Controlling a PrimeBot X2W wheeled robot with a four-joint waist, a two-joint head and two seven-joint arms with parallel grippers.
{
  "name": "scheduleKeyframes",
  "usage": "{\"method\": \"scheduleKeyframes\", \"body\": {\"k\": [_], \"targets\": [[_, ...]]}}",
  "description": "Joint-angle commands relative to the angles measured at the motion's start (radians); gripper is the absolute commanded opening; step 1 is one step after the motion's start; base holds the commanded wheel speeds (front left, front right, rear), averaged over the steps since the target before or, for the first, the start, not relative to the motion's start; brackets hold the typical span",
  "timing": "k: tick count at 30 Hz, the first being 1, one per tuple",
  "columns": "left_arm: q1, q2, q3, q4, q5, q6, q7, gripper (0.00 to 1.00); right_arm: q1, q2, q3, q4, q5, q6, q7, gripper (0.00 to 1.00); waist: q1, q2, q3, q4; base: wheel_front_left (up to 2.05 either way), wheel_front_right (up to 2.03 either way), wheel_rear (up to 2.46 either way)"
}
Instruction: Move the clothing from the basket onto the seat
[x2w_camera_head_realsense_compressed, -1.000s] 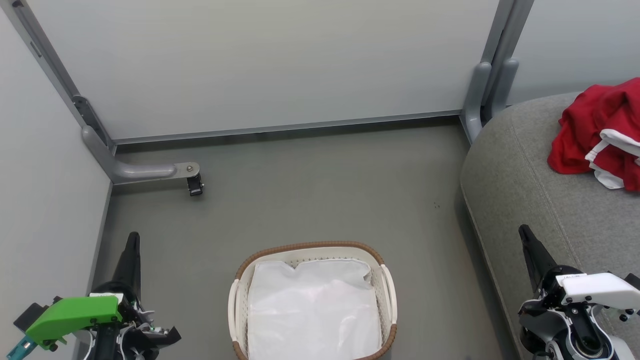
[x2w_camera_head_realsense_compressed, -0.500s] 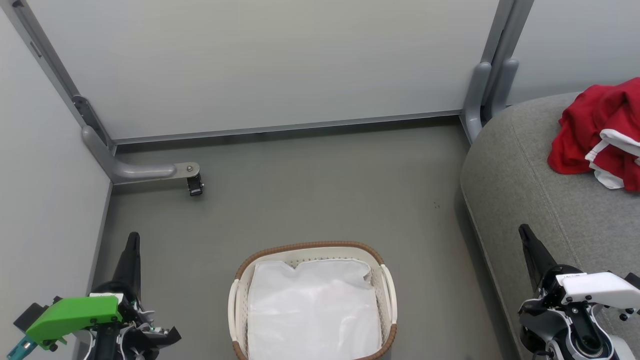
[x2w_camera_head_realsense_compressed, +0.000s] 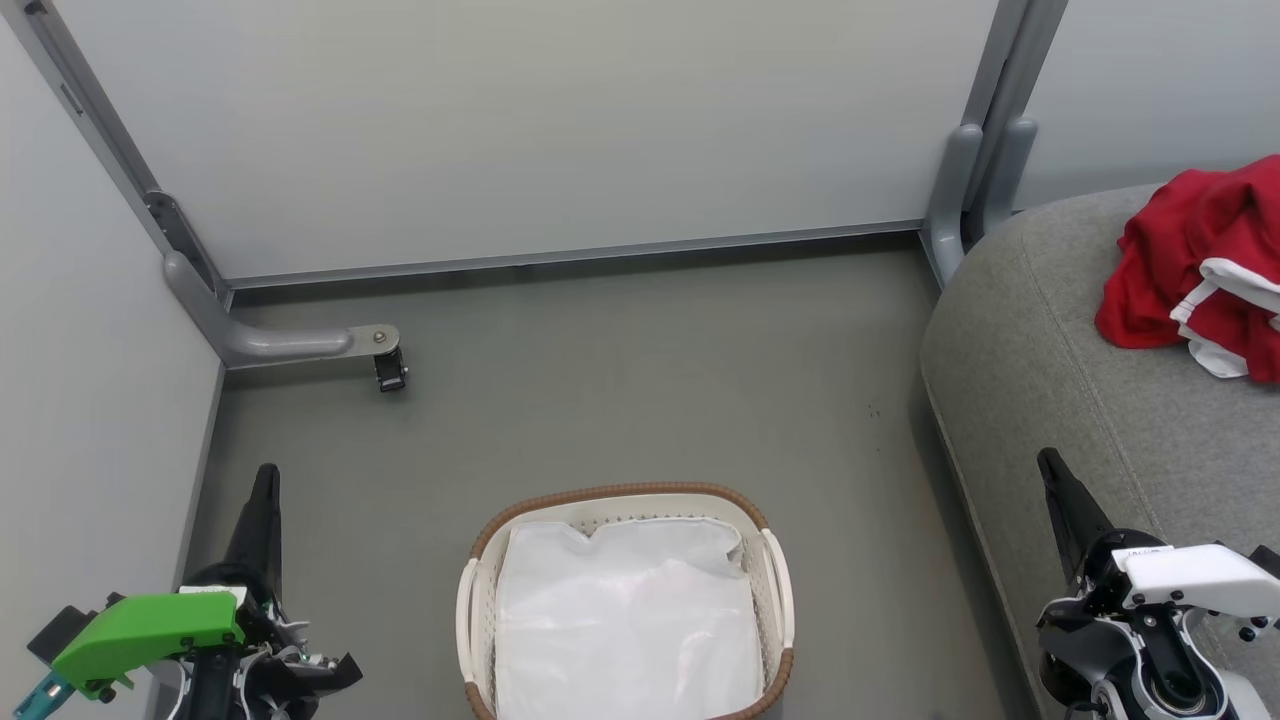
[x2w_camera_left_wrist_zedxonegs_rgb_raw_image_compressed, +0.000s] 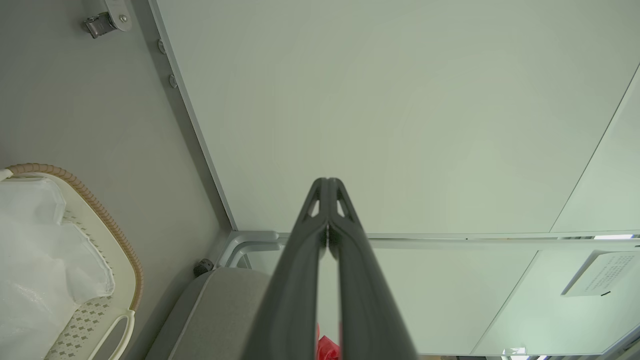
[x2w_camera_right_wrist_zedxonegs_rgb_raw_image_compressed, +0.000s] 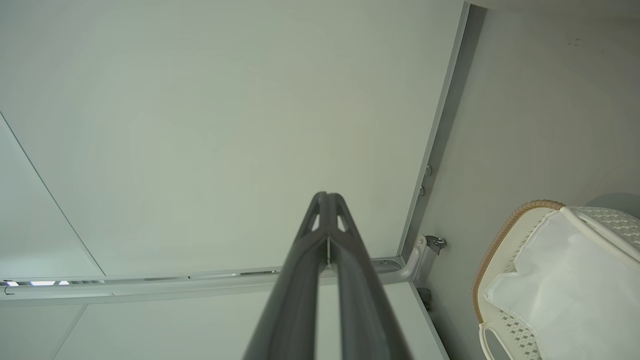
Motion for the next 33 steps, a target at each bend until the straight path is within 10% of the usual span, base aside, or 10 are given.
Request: {"method": "scheduleKeyframes", "body": {"k": [1, 33], "targets": [[-0.01, 0.0, 0.001, -0.002, -0.004, -0.006, 0.004, 0.0, -0.004, -0.006, -0.002, -0.004, 0.004, -0.001, 0.003, 0.0, 0.0, 0.0, 0.0, 0.0, 0.0, 0.0, 0.0], [-0.01, 0.0, 0.001, -0.002, -0.005, -0.006, 0.003, 0.0, -0.004, -0.006, -0.002, -0.004, 0.004, -0.001, 0.003, 0.0, 0.0, 0.0, 0.0, 0.0, 0.0, 0.0, 0.0]]}}
